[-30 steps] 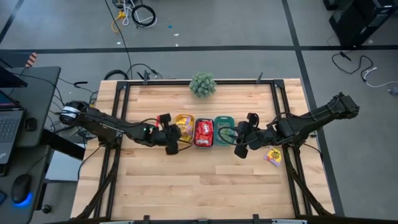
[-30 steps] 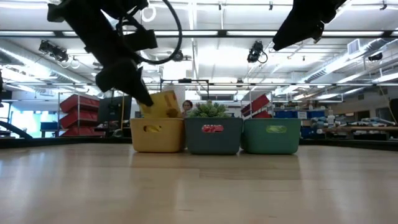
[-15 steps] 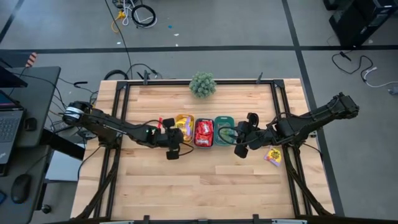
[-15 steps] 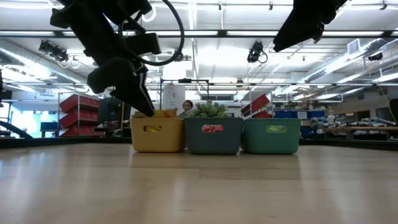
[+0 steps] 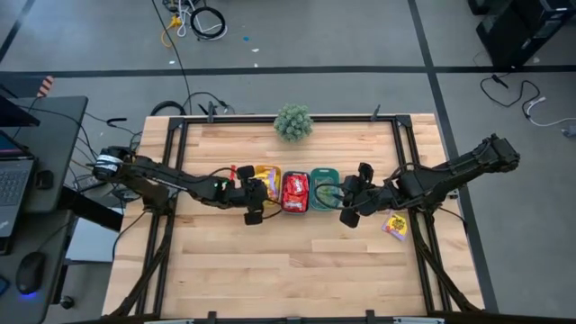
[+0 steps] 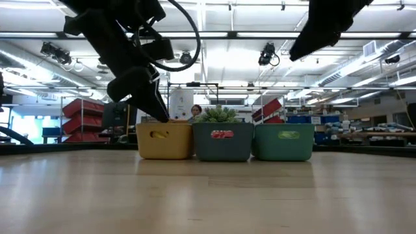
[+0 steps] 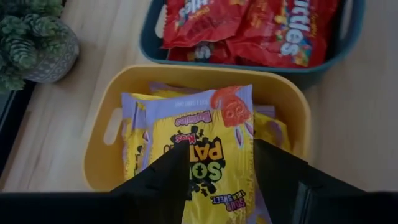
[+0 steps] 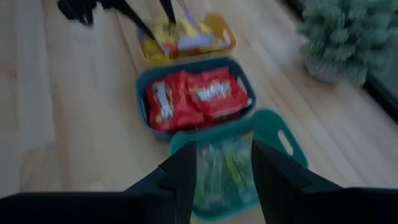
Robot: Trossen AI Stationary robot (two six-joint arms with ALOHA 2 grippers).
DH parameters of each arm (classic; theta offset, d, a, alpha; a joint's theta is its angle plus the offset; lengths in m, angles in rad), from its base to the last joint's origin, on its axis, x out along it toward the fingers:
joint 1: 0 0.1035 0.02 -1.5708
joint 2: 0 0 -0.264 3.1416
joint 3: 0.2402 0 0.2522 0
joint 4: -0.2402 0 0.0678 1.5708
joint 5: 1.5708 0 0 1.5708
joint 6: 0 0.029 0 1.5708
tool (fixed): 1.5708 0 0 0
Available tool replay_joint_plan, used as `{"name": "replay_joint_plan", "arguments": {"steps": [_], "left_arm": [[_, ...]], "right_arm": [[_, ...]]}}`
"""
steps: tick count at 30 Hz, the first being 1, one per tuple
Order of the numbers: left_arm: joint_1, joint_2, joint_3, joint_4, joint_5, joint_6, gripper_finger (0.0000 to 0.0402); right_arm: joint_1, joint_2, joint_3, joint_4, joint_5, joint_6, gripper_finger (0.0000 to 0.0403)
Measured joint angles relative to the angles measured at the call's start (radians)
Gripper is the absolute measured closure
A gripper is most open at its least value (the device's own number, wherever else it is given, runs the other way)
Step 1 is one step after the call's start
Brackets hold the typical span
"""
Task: Sort candy
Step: Put the yellow candy pack into the yellow bin
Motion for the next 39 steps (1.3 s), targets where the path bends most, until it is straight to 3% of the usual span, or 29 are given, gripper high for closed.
{"name": "replay_joint_plan", "arguments": {"steps": [9, 14, 19, 27, 31, 39], "left_arm": [[0.003, -0.024, 0.002, 0.060, 0.014, -0.004, 0.0225], [0.003, -0.024, 0.002, 0.050, 0.033, -0.006, 0.0227], [-0.002, -0.046, 0.001, 0.100, 0.036, 0.000, 0.0275], [0.042, -0.129, -0.118, 0.371, 0.287, -0.003, 0.0394], [0.062, -0.189, -0.161, 0.437, 0.363, -0.005, 0.0391], [0.075, -0.258, -0.165, 0.361, 0.358, -0.004, 0.0395]], "right_arm": [[0.002, 0.000, -0.031, -0.032, -0.137, 0.039, 0.0263], [0.037, 0.000, -0.031, -0.154, -0.169, 0.140, 0.0255], [0.116, 0.000, -0.038, -0.303, -0.204, 0.326, 0.0233], [0.262, 0.007, -0.195, -0.284, -0.402, 0.589, 0.0205], [0.329, 0.023, -0.266, -0.272, -0.484, 0.689, 0.0202], [0.394, 0.080, -0.365, -0.286, -0.535, 0.752, 0.0227]]}}
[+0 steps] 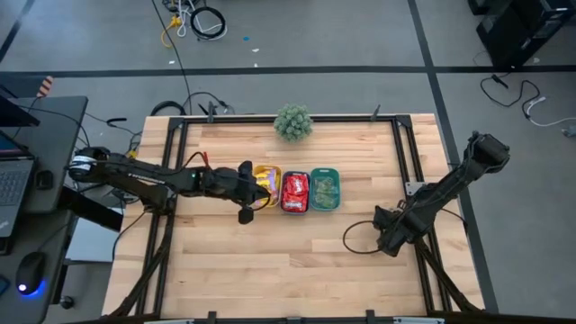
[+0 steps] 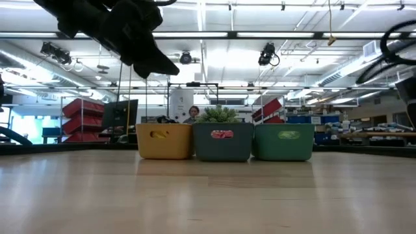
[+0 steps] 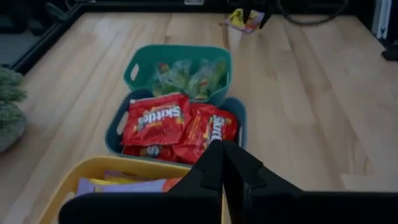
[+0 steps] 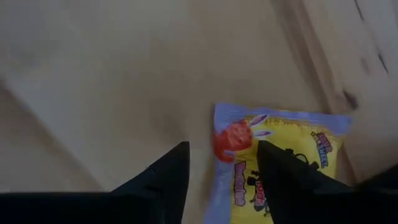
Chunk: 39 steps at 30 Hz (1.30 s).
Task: Sort candy
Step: Put the yellow candy pack into the yellow bin
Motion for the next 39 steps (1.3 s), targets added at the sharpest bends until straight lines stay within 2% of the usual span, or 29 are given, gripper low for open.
{"name": "replay_joint_plan", "arguments": {"steps": [7, 13, 15, 21, 28, 34, 39], "left_arm": [[0.007, 0.000, 0.000, -0.003, 0.010, -0.003, 0.0396], [0.007, 0.000, 0.000, -0.008, 0.010, -0.003, 0.0396], [0.007, 0.000, 0.000, -0.013, 0.010, -0.002, 0.0396], [0.005, 0.000, 0.001, 0.012, 0.003, 0.052, 0.0390], [-0.029, 0.036, 0.059, 0.010, 0.016, 0.211, 0.0358], [-0.038, 0.099, 0.125, 0.009, 0.066, 0.268, 0.0317], [-0.040, 0.171, 0.178, 0.038, 0.110, 0.298, 0.0283]], "right_arm": [[0.002, 0.061, -0.008, -0.004, -0.010, -0.032, 0.0282], [0.001, 0.065, 0.029, -0.012, 0.048, -0.069, 0.0381], [0.001, 0.065, 0.046, -0.012, 0.074, -0.082, 0.0396], [-0.040, 0.065, 0.148, 0.014, 0.180, -0.178, 0.0400], [-0.146, 0.065, 0.279, 0.239, 0.302, -0.447, 0.0402], [-0.242, 0.064, 0.339, 0.470, 0.307, -0.729, 0.0402], [-0.289, 0.064, 0.347, 0.627, 0.258, -0.886, 0.0402]]}}
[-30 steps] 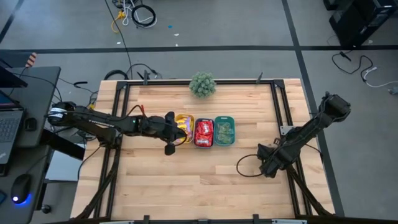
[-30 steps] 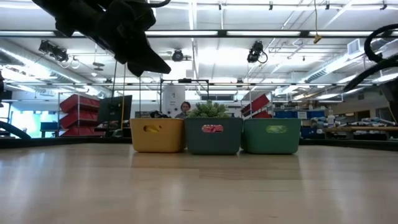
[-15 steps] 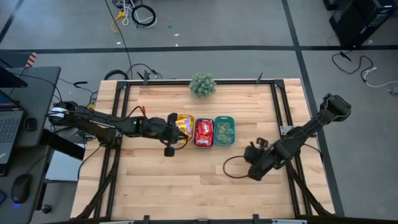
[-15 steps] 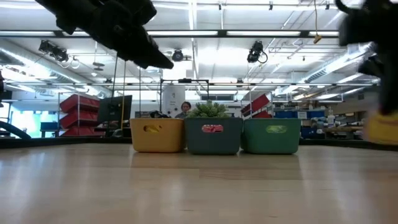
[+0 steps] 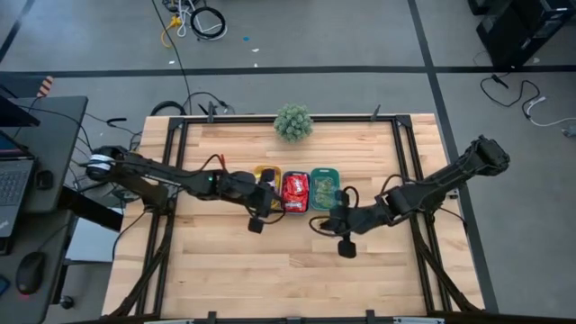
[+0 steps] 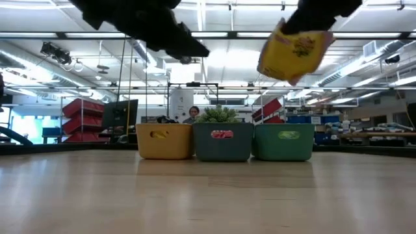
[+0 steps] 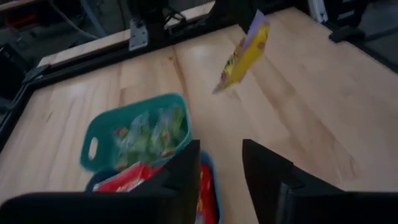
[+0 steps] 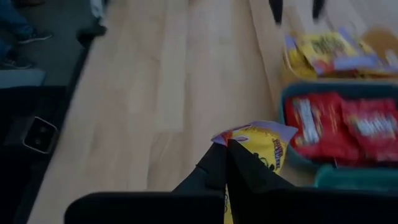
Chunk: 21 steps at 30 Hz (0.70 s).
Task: Sort candy
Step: Put the yellow candy pack into the yellow bin
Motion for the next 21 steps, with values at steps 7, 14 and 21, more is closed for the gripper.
{"name": "replay_joint_plan", "arguments": {"steps": [7, 14, 21], "left_arm": [[0.000, 0.105, 0.105, 0.023, 0.053, -0.001, 0.0257], [0.001, 0.215, 0.209, 0.015, 0.145, 0.021, 0.0254], [0.002, 0.281, 0.274, 0.022, 0.185, 0.025, 0.0254]], "right_arm": [[-0.029, 0.000, 0.000, 0.067, -0.032, -0.084, 0.0402], [-0.031, 0.000, 0.000, 0.096, -0.043, -0.121, 0.0402], [-0.031, 0.000, 0.000, 0.103, -0.044, -0.137, 0.0402]]}}
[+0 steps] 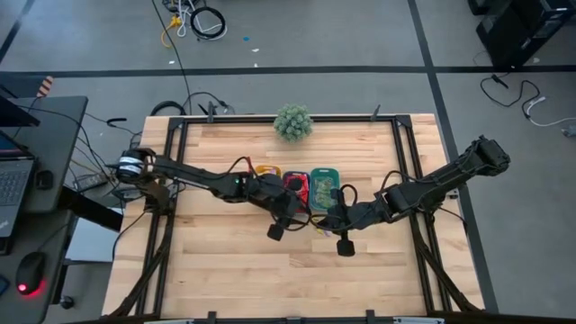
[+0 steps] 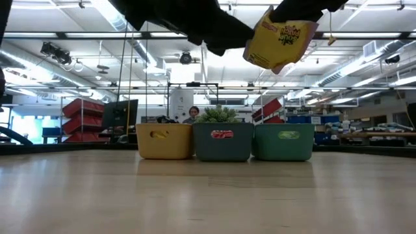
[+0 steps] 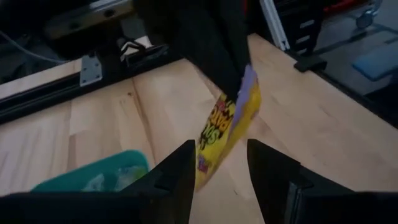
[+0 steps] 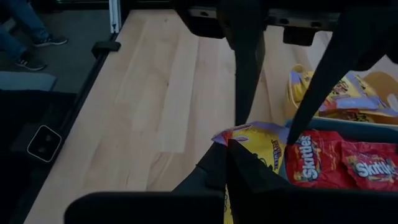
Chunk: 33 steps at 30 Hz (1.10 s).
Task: Sort candy
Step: Put the yellow candy pack into the yellow bin
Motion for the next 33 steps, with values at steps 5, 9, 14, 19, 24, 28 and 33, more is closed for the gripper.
{"name": "replay_joint_plan", "arguments": {"steps": [5, 9, 14, 19, 24, 28, 33], "left_arm": [[-0.001, 0.018, 0.013, -0.003, 0.004, 0.050, 0.0256], [-0.003, 0.018, 0.015, -0.017, 0.018, 0.072, 0.0297], [-0.004, 0.018, 0.015, -0.022, 0.019, 0.105, 0.0390], [-0.002, 0.013, 0.015, -0.072, -0.015, 0.113, 0.0399], [-0.003, -0.018, 0.014, -0.243, -0.214, 0.130, 0.0400], [-0.004, -0.083, 0.010, -0.364, -0.369, 0.095, 0.0400], [-0.006, -0.155, 0.009, -0.553, -0.595, -0.006, 0.0401]], "right_arm": [[0.000, 0.000, 0.000, 0.009, 0.000, -0.018, 0.0402], [0.000, 0.000, 0.000, 0.012, 0.000, -0.031, 0.0402], [0.000, 0.000, 0.000, 0.016, 0.000, -0.036, 0.0402], [-0.001, 0.000, 0.000, 0.014, 0.037, -0.017, 0.0395], [-0.003, -0.008, 0.000, -0.020, 0.121, -0.004, 0.0356], [-0.019, -0.032, 0.000, -0.068, 0.193, 0.017, 0.0312], [-0.039, -0.042, 0.000, -0.101, 0.202, 0.019, 0.0268]]}}
